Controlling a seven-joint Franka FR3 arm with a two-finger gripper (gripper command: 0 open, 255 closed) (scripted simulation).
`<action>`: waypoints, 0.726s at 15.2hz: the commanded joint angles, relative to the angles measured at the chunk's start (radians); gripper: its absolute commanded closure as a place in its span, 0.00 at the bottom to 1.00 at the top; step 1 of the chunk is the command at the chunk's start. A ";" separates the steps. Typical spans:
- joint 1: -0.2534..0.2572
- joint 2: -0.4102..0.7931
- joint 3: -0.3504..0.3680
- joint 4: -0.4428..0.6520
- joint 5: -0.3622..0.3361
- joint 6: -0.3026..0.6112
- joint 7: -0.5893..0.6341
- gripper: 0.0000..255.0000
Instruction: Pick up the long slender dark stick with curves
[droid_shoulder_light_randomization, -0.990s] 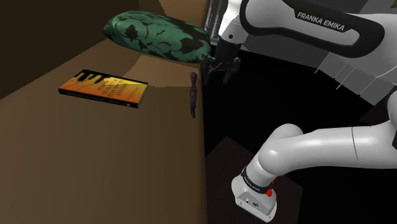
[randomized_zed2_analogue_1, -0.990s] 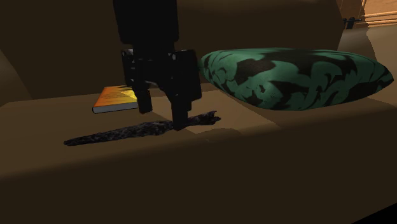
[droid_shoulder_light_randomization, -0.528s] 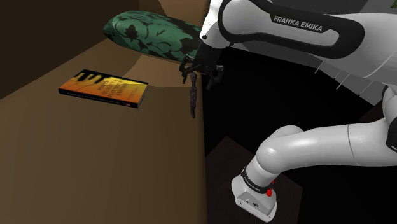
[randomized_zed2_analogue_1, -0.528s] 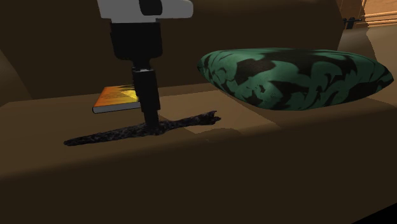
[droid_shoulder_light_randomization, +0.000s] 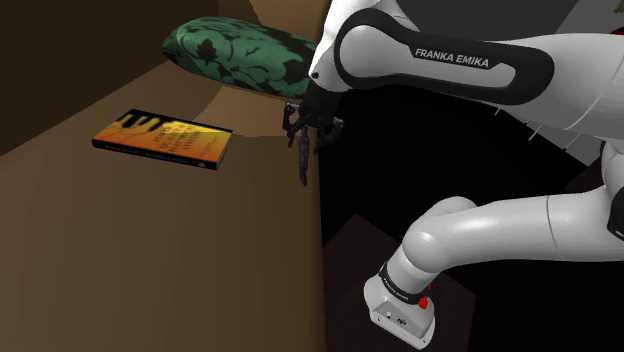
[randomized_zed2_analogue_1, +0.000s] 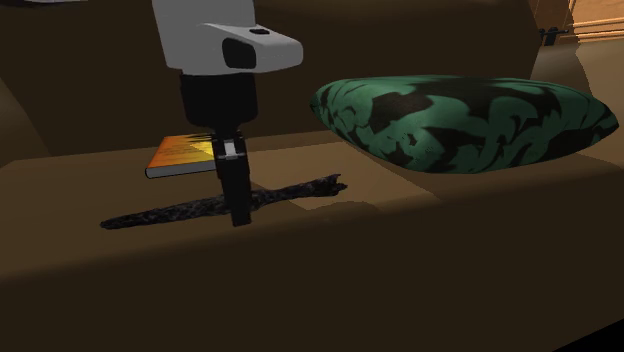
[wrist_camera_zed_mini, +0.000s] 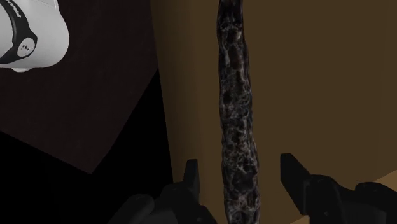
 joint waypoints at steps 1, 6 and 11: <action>0.000 0.000 0.000 -0.003 0.000 0.003 0.000 1.00; 0.000 0.002 0.001 -0.002 0.000 0.004 0.000 1.00; -0.001 0.001 -0.005 0.024 -0.004 -0.022 0.002 1.00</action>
